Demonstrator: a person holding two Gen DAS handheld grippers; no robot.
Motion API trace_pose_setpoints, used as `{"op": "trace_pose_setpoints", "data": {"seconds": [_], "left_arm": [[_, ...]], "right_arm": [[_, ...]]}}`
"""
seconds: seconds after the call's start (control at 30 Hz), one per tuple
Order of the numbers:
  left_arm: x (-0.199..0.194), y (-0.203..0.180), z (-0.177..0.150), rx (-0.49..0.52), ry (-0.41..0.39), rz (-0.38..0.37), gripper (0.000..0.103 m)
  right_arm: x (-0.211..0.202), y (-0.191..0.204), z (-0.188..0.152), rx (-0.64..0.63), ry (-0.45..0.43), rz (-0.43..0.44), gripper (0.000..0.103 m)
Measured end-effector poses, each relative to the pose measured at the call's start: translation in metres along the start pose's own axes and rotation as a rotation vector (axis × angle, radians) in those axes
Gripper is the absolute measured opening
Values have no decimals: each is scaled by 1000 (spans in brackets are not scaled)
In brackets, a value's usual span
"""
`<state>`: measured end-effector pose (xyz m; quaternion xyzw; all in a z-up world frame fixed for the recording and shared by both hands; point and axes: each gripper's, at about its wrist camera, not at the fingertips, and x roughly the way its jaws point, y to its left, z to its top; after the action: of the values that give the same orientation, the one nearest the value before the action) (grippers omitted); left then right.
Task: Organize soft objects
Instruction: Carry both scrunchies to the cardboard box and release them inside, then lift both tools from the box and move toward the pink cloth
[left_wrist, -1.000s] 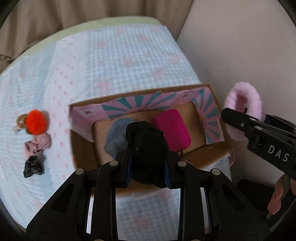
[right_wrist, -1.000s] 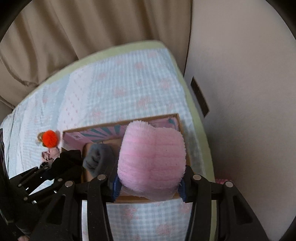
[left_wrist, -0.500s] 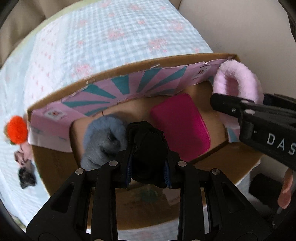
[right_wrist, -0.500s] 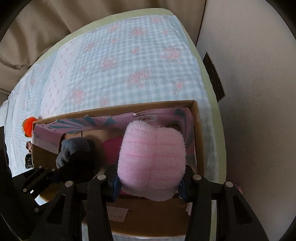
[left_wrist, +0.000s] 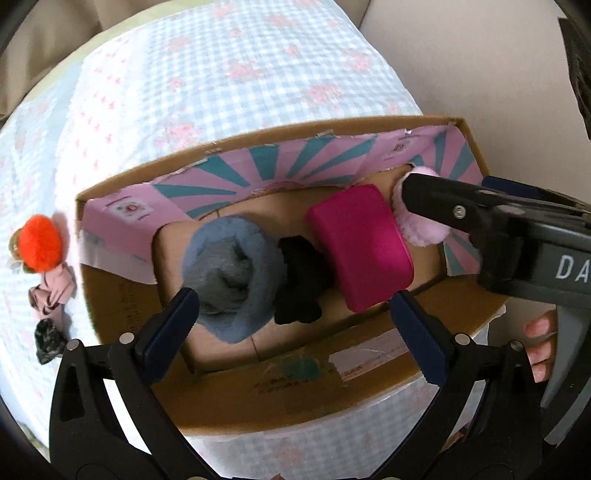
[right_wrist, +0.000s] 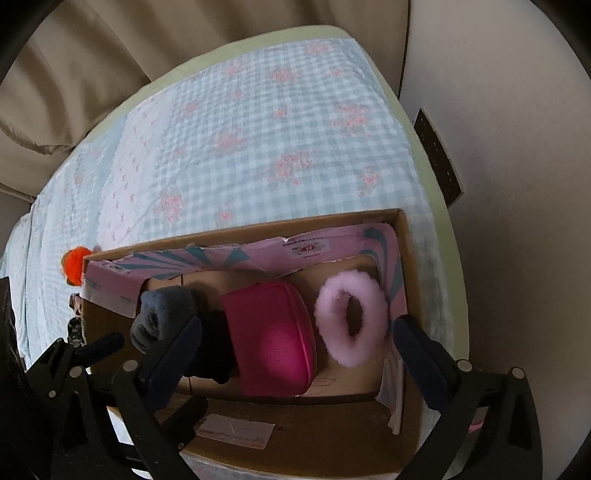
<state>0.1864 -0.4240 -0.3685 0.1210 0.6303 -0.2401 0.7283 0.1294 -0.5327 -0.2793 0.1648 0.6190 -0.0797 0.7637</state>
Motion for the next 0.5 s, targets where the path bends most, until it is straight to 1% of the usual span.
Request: {"op": "trace_pose_setpoints", "data": {"seconds": [0.17,0.27,0.5], "left_arm": [[-26,-1,-4,-5,-52,15,103],[-52,-3,-8,-3,-94,5,103],[-115,-1,-23,6,-188,1,103]], "right_arm": [[-22,5,-2,-5,-27,0,103],[-42,9,-4,-8,-64,-13,103],[-112,28,-19,6,-172,-13,103]]}}
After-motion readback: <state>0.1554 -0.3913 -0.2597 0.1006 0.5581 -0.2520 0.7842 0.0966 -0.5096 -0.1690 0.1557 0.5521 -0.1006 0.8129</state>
